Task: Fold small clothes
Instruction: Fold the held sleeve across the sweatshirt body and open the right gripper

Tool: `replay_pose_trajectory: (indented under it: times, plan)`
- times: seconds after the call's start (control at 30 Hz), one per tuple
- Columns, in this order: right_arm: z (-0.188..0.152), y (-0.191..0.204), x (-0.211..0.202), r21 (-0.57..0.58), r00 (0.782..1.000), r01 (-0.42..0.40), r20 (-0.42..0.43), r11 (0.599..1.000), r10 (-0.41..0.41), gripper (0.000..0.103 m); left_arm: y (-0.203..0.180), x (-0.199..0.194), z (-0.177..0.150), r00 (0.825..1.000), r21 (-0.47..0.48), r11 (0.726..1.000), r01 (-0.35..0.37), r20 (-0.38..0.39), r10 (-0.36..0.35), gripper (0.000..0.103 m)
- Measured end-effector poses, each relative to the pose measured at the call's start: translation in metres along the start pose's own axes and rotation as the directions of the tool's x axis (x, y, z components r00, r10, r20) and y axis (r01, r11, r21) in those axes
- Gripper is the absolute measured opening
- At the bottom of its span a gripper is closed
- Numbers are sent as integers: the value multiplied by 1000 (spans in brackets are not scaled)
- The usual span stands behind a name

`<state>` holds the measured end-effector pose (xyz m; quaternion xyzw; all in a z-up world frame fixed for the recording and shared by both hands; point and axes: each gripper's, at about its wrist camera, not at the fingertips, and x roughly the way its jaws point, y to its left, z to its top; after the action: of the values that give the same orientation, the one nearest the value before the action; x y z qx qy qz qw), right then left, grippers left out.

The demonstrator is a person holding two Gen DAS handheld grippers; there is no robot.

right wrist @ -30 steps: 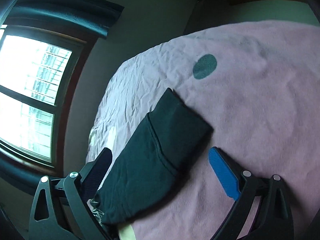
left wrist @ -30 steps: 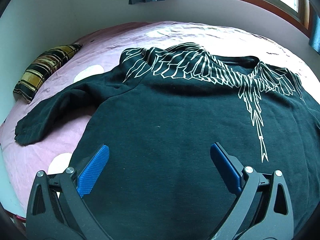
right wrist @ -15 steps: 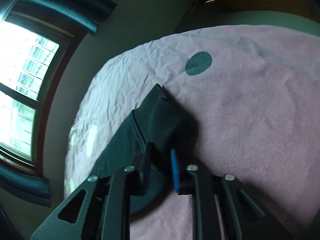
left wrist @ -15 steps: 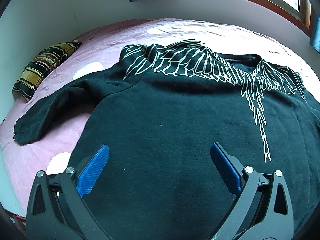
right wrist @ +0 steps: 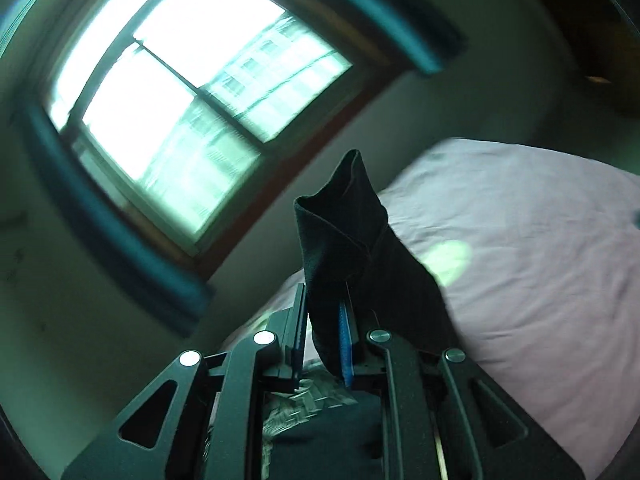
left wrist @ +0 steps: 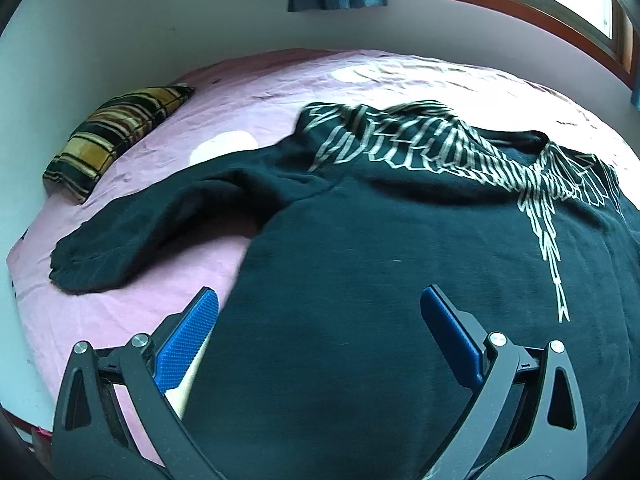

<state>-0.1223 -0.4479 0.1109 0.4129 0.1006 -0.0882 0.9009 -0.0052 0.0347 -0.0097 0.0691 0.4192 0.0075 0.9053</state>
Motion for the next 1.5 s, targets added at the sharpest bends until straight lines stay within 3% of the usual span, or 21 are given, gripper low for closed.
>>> replay_pose_trajectory:
  times: [0.17,0.33,0.53,0.57,0.67,0.83,0.9,0.93,1.03,1.1,1.13,1.23,1.27,1.33,1.4,1.5]
  plan:
    - [-58,121,47,-209,975,-187,-160,960,156,15,30,-4,-6,1000,-33,999,-22,6,22,101]
    - [-153,195,93,-362,919,-304,-354,881,172,14,53,-6,-13,1000,-62,998,-29,2,30,101]
    - [-260,215,145,-442,835,-358,-545,822,71,13,72,-5,-19,999,-88,996,-35,-1,35,101]
    - [-278,214,155,-449,814,-369,-579,814,50,8,73,-5,-19,999,-93,995,-34,-3,33,101]
    - [-326,217,174,-489,763,-393,-646,779,-20,6,75,-3,-19,1000,-98,995,-27,-8,26,101]
    - [-371,215,183,-456,668,-422,-741,783,-71,6,69,0,-21,1000,-85,996,-16,-14,15,101]
    - [-380,209,186,-422,618,-434,-782,796,-78,7,66,2,-22,1000,-81,997,-9,-21,7,101]
    - [-379,205,186,-400,604,-435,-794,807,-68,7,64,3,-22,1000,-77,997,-4,-23,2,101]
    - [-355,195,177,-334,602,-441,-798,833,-1,17,56,3,-22,1000,-51,999,13,-12,-13,101]
    - [-318,182,171,-272,623,-434,-779,859,68,43,53,3,-22,1000,-41,999,26,-8,-26,101]
    - [-297,174,168,-251,646,-422,-757,871,95,47,50,3,-21,999,-38,999,37,-7,-37,101]
    - [-213,129,160,-213,763,-337,-633,917,133,53,42,6,-18,998,-31,998,57,-5,-57,101]
    - [-179,103,161,-190,811,-278,-572,941,124,56,40,6,-17,998,-29,998,62,-4,-62,101]
    - [-130,47,175,-113,859,-167,-504,979,88,57,33,9,-14,997,-25,997,72,-3,-72,101]
    - [-108,2,195,-69,872,-57,-490,996,16,57,25,11,-11,997,-23,997,79,-1,-79,101]
    - [-97,-50,228,-21,852,42,-521,999,-47,57,14,14,-8,996,-17,996,85,-8,-85,101]
